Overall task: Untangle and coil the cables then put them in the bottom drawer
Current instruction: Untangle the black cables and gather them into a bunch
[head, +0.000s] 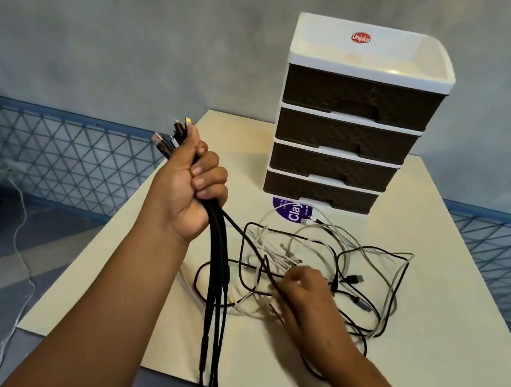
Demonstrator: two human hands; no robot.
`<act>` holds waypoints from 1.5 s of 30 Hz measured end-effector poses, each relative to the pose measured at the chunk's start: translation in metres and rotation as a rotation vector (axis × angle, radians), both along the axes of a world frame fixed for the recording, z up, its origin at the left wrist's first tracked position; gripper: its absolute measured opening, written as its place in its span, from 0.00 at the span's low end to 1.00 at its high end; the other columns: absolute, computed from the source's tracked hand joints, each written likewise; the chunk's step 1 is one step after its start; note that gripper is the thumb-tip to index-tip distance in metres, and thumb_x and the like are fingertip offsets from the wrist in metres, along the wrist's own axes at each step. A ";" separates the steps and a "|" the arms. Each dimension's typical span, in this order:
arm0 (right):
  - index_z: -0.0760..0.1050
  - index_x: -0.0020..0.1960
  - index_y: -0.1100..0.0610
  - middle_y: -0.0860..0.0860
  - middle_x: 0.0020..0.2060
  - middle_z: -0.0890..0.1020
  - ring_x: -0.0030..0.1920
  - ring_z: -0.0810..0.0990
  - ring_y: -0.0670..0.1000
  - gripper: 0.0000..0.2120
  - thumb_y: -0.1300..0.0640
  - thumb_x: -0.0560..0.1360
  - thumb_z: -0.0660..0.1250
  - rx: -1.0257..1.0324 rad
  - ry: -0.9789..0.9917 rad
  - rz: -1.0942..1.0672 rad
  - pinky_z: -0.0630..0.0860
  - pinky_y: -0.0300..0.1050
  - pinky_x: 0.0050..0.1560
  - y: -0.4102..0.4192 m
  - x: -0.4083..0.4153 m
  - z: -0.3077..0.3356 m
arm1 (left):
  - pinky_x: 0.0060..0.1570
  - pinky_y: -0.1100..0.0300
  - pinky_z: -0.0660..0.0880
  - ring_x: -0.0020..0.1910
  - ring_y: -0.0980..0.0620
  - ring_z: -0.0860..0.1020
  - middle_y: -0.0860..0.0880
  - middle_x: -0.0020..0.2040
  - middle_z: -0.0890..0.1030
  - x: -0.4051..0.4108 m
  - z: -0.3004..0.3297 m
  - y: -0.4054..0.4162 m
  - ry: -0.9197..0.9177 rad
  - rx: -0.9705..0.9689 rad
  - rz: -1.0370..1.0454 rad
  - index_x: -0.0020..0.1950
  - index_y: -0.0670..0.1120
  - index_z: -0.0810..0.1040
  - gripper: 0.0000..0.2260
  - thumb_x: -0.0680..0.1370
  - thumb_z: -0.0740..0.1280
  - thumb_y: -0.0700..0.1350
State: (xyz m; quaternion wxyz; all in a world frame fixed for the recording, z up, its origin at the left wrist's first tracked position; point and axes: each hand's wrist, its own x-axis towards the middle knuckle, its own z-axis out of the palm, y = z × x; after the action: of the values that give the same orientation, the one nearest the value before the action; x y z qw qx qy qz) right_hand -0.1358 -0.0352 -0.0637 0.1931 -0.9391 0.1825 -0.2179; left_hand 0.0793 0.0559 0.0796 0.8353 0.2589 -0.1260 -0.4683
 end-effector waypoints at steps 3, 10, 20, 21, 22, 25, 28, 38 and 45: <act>0.82 0.54 0.53 0.43 0.41 0.77 0.45 0.79 0.49 0.08 0.58 0.80 0.64 0.190 -0.102 -0.190 0.68 0.30 0.44 -0.019 0.006 0.035 | 0.15 0.69 0.56 0.17 0.59 0.59 0.54 0.22 0.60 0.001 -0.004 0.000 -0.067 0.098 -0.005 0.36 0.49 0.67 0.16 0.81 0.61 0.54; 0.81 0.48 0.56 0.53 0.36 0.84 0.39 0.84 0.53 0.08 0.62 0.80 0.63 0.656 -0.573 -0.022 0.82 0.45 0.43 -0.019 0.032 0.172 | 0.19 0.69 0.48 0.19 0.61 0.54 0.55 0.23 0.58 -0.040 -0.011 -0.009 -0.415 0.334 -0.177 0.50 0.48 0.79 0.05 0.75 0.67 0.43; 0.73 0.64 0.51 0.53 0.50 0.78 0.46 0.79 0.52 0.20 0.68 0.76 0.66 0.753 -0.340 -0.024 0.80 0.48 0.48 -0.034 0.048 0.131 | 0.17 0.70 0.53 0.19 0.61 0.55 0.54 0.25 0.55 -0.039 0.006 -0.007 -0.407 0.236 -0.254 0.36 0.47 0.71 0.14 0.78 0.64 0.54; 0.74 0.63 0.49 0.49 0.50 0.79 0.46 0.79 0.50 0.18 0.62 0.76 0.69 0.709 -0.121 -0.075 0.80 0.48 0.46 -0.036 0.049 0.110 | 0.16 0.70 0.53 0.19 0.61 0.55 0.54 0.24 0.56 -0.036 0.009 -0.005 -0.394 0.193 -0.282 0.36 0.47 0.71 0.15 0.78 0.63 0.54; 0.77 0.60 0.48 0.47 0.48 0.80 0.43 0.79 0.48 0.15 0.57 0.75 0.71 0.666 0.076 -0.080 0.78 0.47 0.45 -0.035 0.051 0.091 | 0.17 0.69 0.52 0.19 0.61 0.56 0.55 0.23 0.57 -0.034 0.012 -0.003 -0.392 0.151 -0.307 0.36 0.47 0.72 0.15 0.79 0.63 0.54; 0.82 0.54 0.51 0.44 0.39 0.81 0.35 0.75 0.43 0.08 0.51 0.76 0.70 0.572 0.223 -0.083 0.73 0.42 0.43 -0.029 0.058 0.061 | 0.17 0.69 0.51 0.19 0.62 0.57 0.56 0.22 0.61 -0.030 0.022 0.002 -0.401 0.044 -0.362 0.36 0.47 0.72 0.14 0.79 0.62 0.53; 0.84 0.52 0.52 0.44 0.37 0.82 0.37 0.77 0.43 0.10 0.49 0.78 0.67 0.489 0.160 -0.196 0.72 0.41 0.42 -0.035 0.057 0.070 | 0.16 0.70 0.53 0.19 0.61 0.54 0.56 0.22 0.62 -0.028 0.029 0.005 -0.390 0.005 -0.359 0.36 0.47 0.74 0.14 0.78 0.62 0.53; 0.82 0.45 0.51 0.50 0.35 0.83 0.37 0.82 0.51 0.07 0.49 0.77 0.68 0.342 -0.240 -0.273 0.80 0.51 0.41 -0.070 0.052 0.163 | 0.16 0.69 0.56 0.19 0.61 0.57 0.55 0.24 0.60 -0.028 0.009 -0.002 -0.361 0.250 -0.042 0.64 0.47 0.73 0.13 0.80 0.63 0.38; 0.80 0.54 0.52 0.51 0.36 0.82 0.33 0.84 0.48 0.07 0.52 0.79 0.67 0.335 -0.299 -0.149 0.81 0.42 0.35 -0.056 0.063 0.218 | 0.19 0.70 0.54 0.21 0.60 0.55 0.55 0.25 0.58 -0.036 0.005 -0.010 -0.512 0.315 -0.112 0.62 0.43 0.78 0.12 0.81 0.63 0.42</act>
State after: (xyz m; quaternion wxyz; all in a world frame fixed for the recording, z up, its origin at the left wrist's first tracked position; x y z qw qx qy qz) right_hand -0.0731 -0.0908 0.1539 0.3543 -0.8353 0.2543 -0.3348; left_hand 0.0435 0.0461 0.0847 0.6990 0.4876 -0.2721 -0.4468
